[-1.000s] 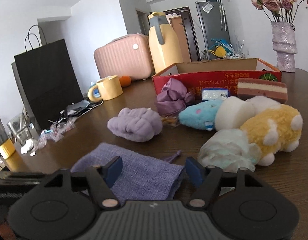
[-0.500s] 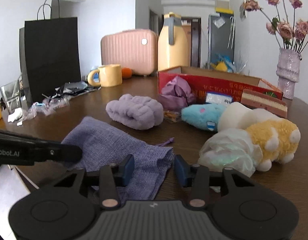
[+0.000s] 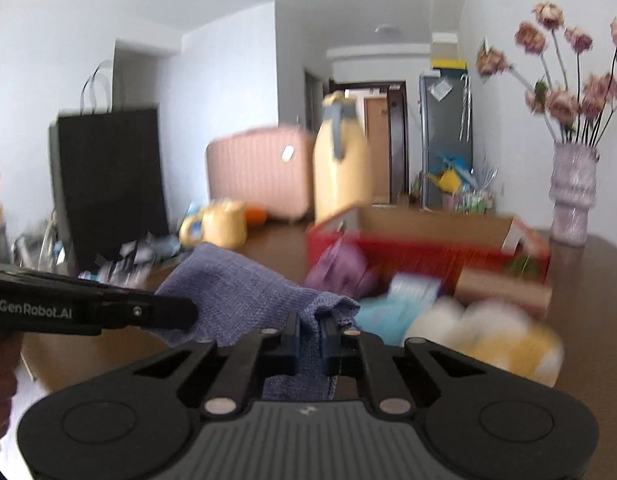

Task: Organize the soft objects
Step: 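Carry the purple cloth bag into the cardboard box and open the left tool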

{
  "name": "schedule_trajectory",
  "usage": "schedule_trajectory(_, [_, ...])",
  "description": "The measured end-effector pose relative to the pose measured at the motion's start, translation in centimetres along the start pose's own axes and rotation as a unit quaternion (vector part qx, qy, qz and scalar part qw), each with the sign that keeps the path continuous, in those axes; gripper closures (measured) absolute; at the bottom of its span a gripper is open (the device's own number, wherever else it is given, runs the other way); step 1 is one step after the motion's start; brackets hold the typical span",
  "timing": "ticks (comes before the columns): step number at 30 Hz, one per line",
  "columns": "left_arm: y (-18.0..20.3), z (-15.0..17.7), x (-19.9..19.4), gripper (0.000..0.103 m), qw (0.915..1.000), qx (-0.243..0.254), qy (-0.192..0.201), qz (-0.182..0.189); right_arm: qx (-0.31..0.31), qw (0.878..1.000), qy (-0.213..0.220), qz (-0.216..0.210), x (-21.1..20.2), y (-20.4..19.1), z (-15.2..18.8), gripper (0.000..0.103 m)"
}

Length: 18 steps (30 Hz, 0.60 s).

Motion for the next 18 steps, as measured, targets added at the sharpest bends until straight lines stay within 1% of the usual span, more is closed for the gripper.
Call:
schedule_trajectory(2, [0.9, -3.5, 0.5, 0.095, 0.9997, 0.018, 0.017, 0.007, -0.002, 1.000, 0.011, 0.008, 0.3, 2.4, -3.8, 0.094])
schedule_trajectory(4, [1.6, -8.0, 2.0, 0.095, 0.9988, 0.036, 0.031, 0.015, -0.012, 1.000, 0.014, 0.020, 1.7, 4.8, -7.7, 0.094])
schedule_trajectory(5, [1.8, -10.4, 3.0, 0.095, 0.9983, 0.043, 0.034, 0.018, -0.017, 0.999, 0.011, 0.027, 2.9, 6.2, -10.0, 0.094])
schedule_trajectory(7, [1.7, -14.9, 5.7, 0.095, 0.9977, 0.055, 0.036, 0.013, -0.019, 0.999, -0.014, 0.031, 6.4, 8.6, -14.0, 0.094])
schedule_trajectory(8, [1.3, -17.2, 7.7, 0.095, 0.9980, 0.056, 0.029, 0.008, -0.023, 0.999, -0.031, 0.035, 8.6, 9.8, -15.8, 0.094])
schedule_trajectory(10, [-0.1, -20.9, 11.8, 0.095, 0.9993, 0.037, 0.001, 0.001, -0.020, 0.997, -0.070, 0.039, 13.5, 12.1, -18.8, 0.094])
schedule_trajectory(12, [-2.1, -23.9, 16.2, 0.095, 0.9994, 0.018, -0.030, -0.003, -0.008, 0.992, -0.119, 0.034, 19.0, 14.2, -20.7, 0.094])
schedule_trajectory(13, [-3.3, -25.1, 18.6, 0.095, 0.9988, 0.005, -0.047, -0.012, 0.000, 0.989, -0.142, 0.032, 21.5, 15.1, -21.2, 0.094])
schedule_trajectory(15, [-5.5, -26.4, 23.0, 0.093, 0.9959, -0.009, -0.086, -0.027, 0.021, 0.982, -0.188, 0.021, 26.4, 16.4, -21.8, 0.094])
schedule_trajectory(16, [-6.6, -26.8, 24.7, 0.092, 0.9940, -0.017, -0.098, -0.046, 0.029, 0.978, -0.204, 0.017, 28.5, 16.7, -22.0, 0.094])
schedule_trajectory(17, [-7.6, -27.1, 26.1, 0.090, 0.9917, -0.025, -0.109, -0.064, 0.033, 0.976, -0.214, 0.022, 30.3, 17.0, -22.0, 0.093])
schedule_trajectory(18, [-8.4, -27.4, 27.5, 0.082, 0.9889, -0.024, -0.121, -0.083, 0.035, 0.975, -0.219, 0.031, 31.9, 17.2, -22.0, 0.091])
Point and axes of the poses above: each gripper's, at about its wrist camera, not at the fingertips, and x roughly the way its jaws point, y to its right, z to its underside, the point moved 6 cm from there along x, roughly the way its jaws point, and after that the axes turned 13 degrees about -y, right-handed, at the moved point
